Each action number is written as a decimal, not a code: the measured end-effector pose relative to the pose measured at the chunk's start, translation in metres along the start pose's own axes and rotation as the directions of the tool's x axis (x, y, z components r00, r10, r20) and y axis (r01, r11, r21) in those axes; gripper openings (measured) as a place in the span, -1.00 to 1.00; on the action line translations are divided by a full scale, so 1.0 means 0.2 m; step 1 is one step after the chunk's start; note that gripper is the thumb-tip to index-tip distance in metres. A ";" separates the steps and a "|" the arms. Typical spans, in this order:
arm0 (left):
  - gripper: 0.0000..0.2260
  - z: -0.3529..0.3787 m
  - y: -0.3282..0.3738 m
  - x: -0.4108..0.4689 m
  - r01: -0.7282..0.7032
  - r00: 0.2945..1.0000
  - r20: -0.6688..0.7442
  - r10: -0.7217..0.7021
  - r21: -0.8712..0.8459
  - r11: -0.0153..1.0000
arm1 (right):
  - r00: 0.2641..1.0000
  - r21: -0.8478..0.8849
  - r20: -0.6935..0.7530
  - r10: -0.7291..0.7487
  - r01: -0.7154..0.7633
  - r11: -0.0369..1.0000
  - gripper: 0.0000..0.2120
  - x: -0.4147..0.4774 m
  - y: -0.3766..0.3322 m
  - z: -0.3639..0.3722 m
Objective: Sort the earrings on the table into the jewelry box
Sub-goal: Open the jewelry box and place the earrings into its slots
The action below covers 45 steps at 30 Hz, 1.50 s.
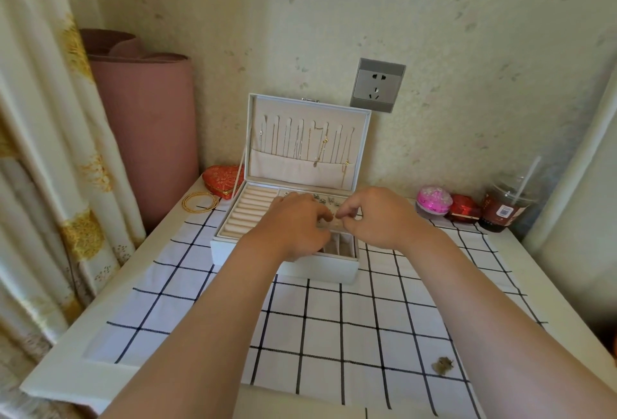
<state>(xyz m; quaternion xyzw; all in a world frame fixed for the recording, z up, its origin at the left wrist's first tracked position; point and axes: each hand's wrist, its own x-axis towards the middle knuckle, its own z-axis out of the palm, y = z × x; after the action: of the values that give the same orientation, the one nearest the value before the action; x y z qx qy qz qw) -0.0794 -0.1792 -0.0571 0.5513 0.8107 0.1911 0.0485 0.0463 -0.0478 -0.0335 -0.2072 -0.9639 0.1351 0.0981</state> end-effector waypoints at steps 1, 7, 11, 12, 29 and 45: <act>-0.67 -0.01 0.01 0.00 0.002 1.000 -0.006 -0.002 -0.014 1.000 | 0.999 0.046 -0.028 0.014 -0.013 0.999 -0.81 -0.01 0.02 -0.02; -0.73 -0.01 0.19 0.00 -0.058 0.994 -0.103 0.044 -0.143 0.988 | 0.978 0.181 -0.150 0.146 -0.118 0.976 -0.84 -0.14 0.25 -0.12; -0.76 0.06 0.38 0.05 -0.129 0.989 -0.090 0.116 -0.158 0.979 | 0.953 0.166 -0.161 0.255 -0.229 0.959 -0.79 -0.28 0.48 -0.16; -0.77 0.08 0.43 0.06 -0.140 0.989 -0.077 0.129 -0.161 0.977 | 0.948 0.151 -0.149 0.281 -0.259 0.954 -0.79 -0.32 0.53 -0.18; -0.66 0.64 0.90 0.30 -0.116 0.980 0.155 0.126 -0.070 0.991 | 0.922 -0.044 0.062 0.382 -0.380 0.924 -0.80 -0.54 0.96 -0.07; -0.75 0.72 0.93 0.39 -0.039 0.998 0.054 0.045 -0.109 0.993 | 0.862 -0.004 -0.019 0.507 -0.507 0.862 -0.80 -0.51 0.94 -0.05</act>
<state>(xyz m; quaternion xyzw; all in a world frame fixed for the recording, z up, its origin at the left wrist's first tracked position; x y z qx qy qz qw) 0.0950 -0.0107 -0.1124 0.5698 0.7858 0.2201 0.0971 0.2109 0.0755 -0.0936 -0.4550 -0.8752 0.1503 0.0663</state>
